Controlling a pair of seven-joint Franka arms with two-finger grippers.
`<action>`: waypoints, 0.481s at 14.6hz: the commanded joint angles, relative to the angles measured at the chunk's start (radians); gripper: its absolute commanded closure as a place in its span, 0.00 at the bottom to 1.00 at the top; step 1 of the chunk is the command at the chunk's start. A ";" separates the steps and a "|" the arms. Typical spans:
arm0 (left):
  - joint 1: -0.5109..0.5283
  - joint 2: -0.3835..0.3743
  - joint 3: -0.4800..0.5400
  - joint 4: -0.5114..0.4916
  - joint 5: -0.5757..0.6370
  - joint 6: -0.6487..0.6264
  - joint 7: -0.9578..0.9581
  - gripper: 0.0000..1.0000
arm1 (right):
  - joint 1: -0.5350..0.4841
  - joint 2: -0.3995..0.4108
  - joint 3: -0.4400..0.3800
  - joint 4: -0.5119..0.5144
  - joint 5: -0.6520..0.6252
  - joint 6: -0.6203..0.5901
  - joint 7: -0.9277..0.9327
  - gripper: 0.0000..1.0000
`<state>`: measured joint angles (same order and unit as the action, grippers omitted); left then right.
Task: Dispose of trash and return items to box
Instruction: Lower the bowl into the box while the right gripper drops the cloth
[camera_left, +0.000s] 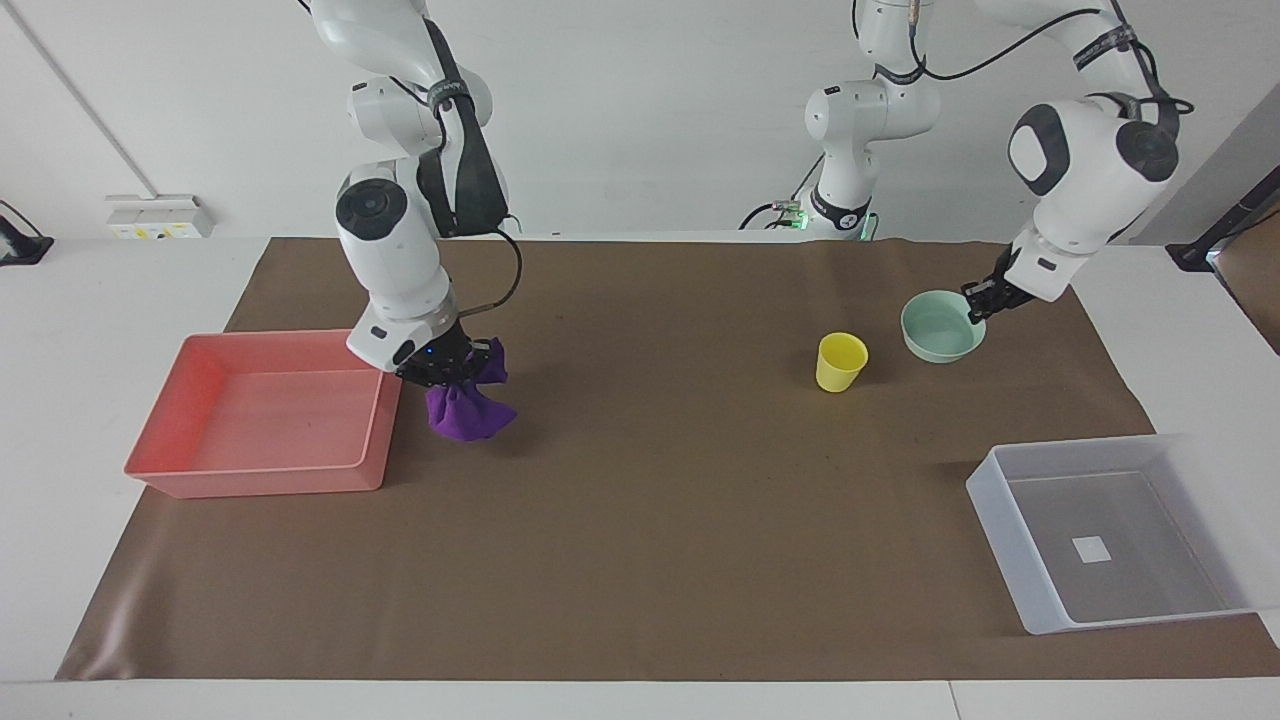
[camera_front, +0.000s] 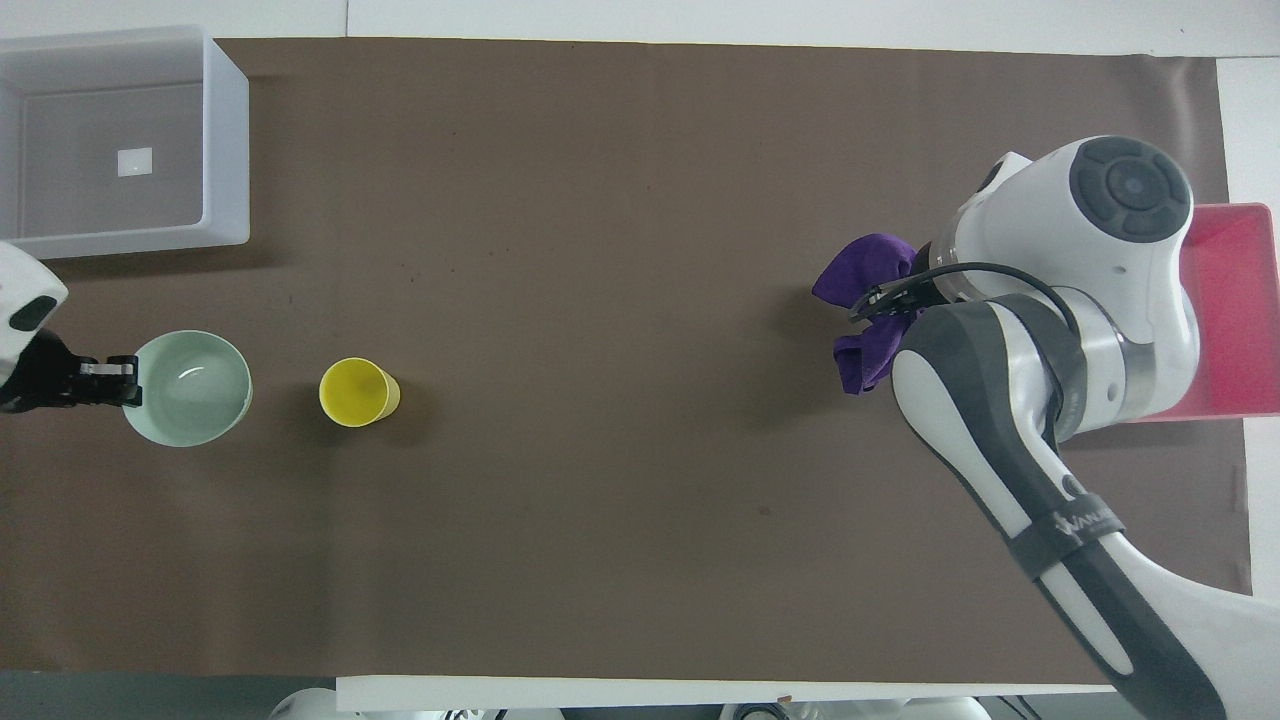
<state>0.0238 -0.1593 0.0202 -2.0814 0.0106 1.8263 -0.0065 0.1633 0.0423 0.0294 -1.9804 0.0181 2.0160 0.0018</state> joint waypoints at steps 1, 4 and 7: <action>0.051 0.222 0.006 0.304 0.011 -0.070 0.000 1.00 | -0.034 -0.077 -0.011 0.049 -0.001 -0.107 0.004 1.00; 0.111 0.468 0.007 0.626 0.000 -0.070 0.000 1.00 | -0.137 -0.124 -0.011 0.077 -0.009 -0.222 -0.090 1.00; 0.154 0.689 0.009 0.811 -0.026 0.072 0.000 1.00 | -0.287 -0.137 -0.011 0.066 -0.024 -0.263 -0.231 1.00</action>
<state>0.1613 0.3472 0.0315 -1.4608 0.0049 1.8641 -0.0064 -0.0360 -0.0963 0.0118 -1.9050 0.0043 1.7631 -0.1465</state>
